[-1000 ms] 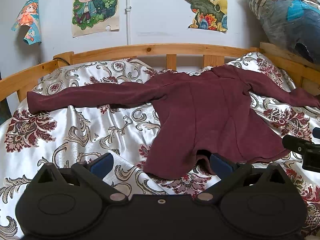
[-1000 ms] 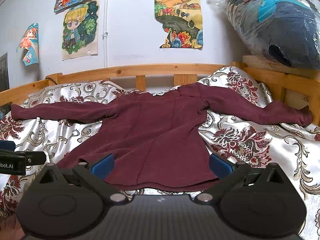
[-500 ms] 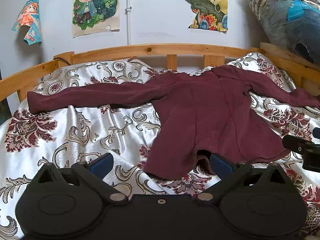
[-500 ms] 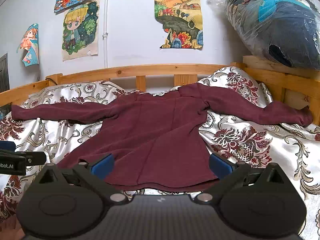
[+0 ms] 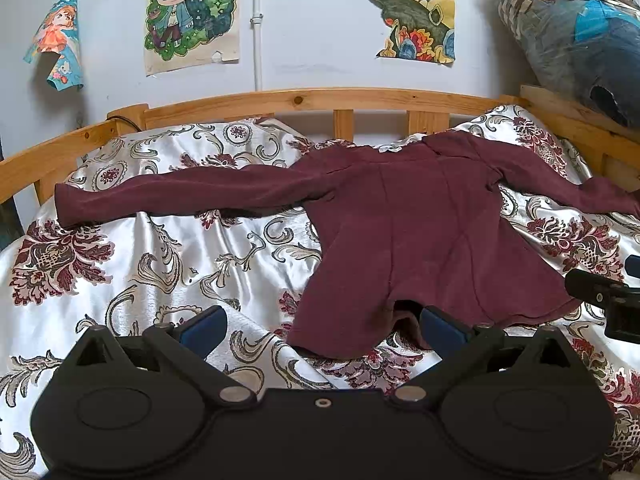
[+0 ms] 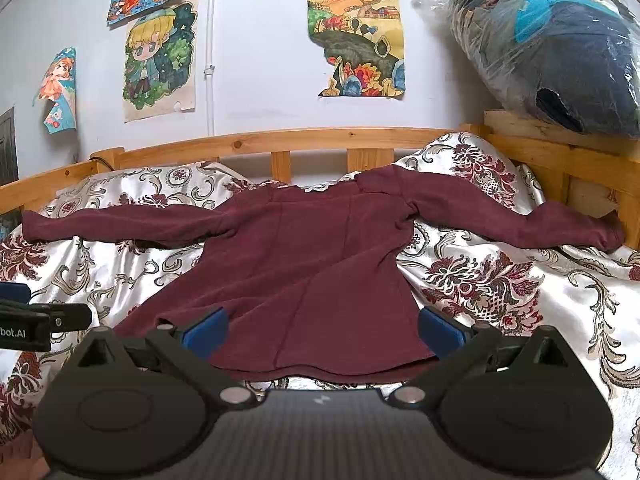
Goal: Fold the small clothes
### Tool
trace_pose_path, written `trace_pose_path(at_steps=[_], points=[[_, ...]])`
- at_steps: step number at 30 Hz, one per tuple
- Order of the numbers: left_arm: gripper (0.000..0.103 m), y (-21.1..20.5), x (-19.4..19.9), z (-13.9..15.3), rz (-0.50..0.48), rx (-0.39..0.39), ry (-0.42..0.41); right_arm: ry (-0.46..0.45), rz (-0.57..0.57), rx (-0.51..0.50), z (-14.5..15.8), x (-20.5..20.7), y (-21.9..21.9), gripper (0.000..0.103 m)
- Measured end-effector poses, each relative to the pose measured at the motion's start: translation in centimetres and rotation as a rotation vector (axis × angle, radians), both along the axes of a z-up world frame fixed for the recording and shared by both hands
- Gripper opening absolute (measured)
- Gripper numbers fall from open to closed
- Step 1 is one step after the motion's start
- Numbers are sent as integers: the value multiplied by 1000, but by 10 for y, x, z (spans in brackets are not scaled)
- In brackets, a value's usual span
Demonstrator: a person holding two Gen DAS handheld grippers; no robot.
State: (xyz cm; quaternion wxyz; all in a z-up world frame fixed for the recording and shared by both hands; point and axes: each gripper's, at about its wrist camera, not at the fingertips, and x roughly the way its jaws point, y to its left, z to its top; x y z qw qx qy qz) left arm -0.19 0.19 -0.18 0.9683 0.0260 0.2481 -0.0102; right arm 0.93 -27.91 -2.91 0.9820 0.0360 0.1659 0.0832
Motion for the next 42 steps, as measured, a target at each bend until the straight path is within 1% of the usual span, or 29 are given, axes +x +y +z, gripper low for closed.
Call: trace_pose_path(at_steps=[19, 24, 27, 29, 32, 35, 39, 40, 42], points=[[102, -1, 2, 2, 1, 1, 1, -4, -14, -7, 1, 0, 0, 103], [102, 3, 5, 0, 11, 4, 21, -1, -21, -4, 1, 0, 0, 103], [102, 3, 16, 1, 10, 21, 50, -17, -53, 8, 4, 1, -5, 103], [102, 3, 34, 5, -6, 49, 110, -41, -99, 34, 11, 6, -15, 103], [102, 3, 61, 16, -20, 94, 156, -59, -171, 60, 24, 23, -40, 103], [102, 7, 87, 24, -11, 121, 176, -54, -249, 93, 34, 50, -73, 103], [102, 14, 121, 21, 11, 104, 199, 15, -369, 186, 39, 100, -136, 103], [102, 16, 130, 16, 22, 100, 203, 26, -412, 192, 39, 114, -153, 103], [102, 19, 143, 5, 41, 96, 208, 29, -514, 162, 35, 133, -184, 103]])
